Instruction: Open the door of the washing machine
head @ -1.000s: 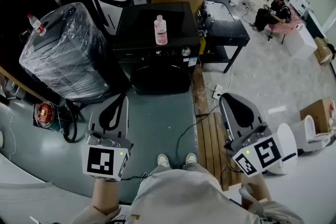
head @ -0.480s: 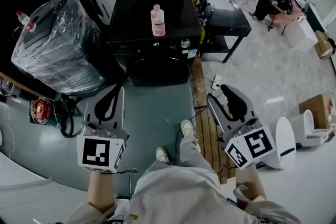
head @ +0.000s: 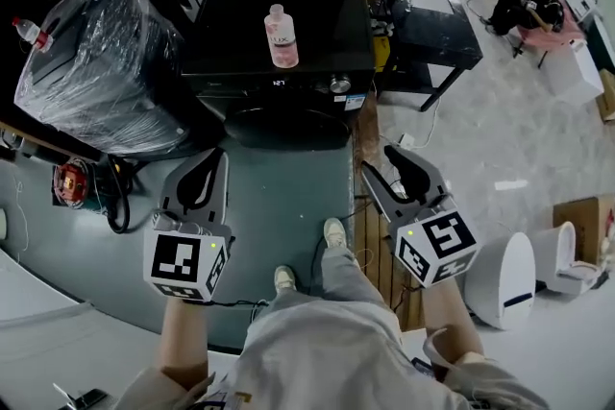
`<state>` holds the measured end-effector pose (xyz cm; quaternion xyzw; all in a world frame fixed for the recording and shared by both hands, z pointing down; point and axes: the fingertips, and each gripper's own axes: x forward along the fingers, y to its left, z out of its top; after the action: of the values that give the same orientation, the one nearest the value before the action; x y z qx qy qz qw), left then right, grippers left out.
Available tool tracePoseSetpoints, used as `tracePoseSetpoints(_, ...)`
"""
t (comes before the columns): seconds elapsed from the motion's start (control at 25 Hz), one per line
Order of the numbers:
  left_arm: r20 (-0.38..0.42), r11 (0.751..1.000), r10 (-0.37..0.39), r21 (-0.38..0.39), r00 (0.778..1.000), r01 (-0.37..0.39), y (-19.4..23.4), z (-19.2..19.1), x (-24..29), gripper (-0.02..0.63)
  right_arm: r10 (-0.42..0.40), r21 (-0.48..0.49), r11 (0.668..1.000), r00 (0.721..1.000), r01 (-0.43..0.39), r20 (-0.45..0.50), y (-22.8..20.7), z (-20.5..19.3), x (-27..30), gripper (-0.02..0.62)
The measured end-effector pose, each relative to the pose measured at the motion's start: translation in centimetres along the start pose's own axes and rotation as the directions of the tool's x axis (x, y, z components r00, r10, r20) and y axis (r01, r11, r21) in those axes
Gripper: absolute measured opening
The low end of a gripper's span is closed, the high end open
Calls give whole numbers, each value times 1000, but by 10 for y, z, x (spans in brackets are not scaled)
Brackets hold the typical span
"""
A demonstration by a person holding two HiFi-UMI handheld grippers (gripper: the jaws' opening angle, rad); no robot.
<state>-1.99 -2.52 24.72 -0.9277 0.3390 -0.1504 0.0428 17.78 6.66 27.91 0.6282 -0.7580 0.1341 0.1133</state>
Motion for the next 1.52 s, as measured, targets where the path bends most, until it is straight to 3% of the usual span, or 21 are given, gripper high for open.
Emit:
tracePoseSetpoints(0.28,-140,997,65,-36,988,-71,8,-35,68,20,99,6,995,986,-99,-133,-55,-33,70,199)
tracePoseSetpoints(0.4,-207,991,70,-95,976,-91,7,-59,89,20,136,0,990,972,-139,-191,-72,-49,95,199)
tracePoseSetpoints(0.68,-306,982,113,-108,945,-153,14,-99,128,20,213,-19,973,930,-229,-299,-97,-91,155,198)
tracePoseSetpoints(0.88,-349,984,94,-109,932,-140,15,-123,152,20,228,-6,969,910,-245,-345,-110,-119,186,198)
tracePoseSetpoints(1.52,-404,995,-14,-96,915,-27,48,-205,219,20,178,21,981,855,-192,-487,-127,-220,285,197)
